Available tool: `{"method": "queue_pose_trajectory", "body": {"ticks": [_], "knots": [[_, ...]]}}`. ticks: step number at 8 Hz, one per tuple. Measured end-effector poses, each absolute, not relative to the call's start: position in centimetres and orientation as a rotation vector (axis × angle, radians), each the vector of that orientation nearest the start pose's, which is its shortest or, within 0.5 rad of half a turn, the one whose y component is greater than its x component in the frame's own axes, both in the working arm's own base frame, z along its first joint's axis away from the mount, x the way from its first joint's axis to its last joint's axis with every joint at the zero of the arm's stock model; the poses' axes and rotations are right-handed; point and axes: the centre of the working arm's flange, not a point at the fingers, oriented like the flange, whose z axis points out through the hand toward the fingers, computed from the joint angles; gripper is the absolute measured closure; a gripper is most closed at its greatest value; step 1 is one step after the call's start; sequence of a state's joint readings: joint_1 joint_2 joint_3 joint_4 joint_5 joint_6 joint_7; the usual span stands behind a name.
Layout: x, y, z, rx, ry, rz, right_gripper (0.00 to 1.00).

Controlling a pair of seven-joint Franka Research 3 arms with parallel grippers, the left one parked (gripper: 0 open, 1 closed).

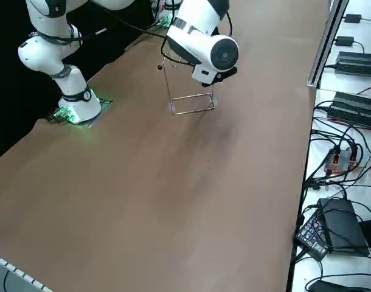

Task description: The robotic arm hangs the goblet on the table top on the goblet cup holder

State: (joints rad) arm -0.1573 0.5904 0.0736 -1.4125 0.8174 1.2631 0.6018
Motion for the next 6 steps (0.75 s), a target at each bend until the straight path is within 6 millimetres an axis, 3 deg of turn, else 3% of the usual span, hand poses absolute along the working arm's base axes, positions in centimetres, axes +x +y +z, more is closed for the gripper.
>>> {"method": "queue_pose_trajectory", "body": {"ticks": [3,6], "knots": [[64.3,3.4,36.2,-2.095,0.81,1.114,0.9],[64.4,5.5,34.4,-2.111,0.83,1.095,0.9]]}}
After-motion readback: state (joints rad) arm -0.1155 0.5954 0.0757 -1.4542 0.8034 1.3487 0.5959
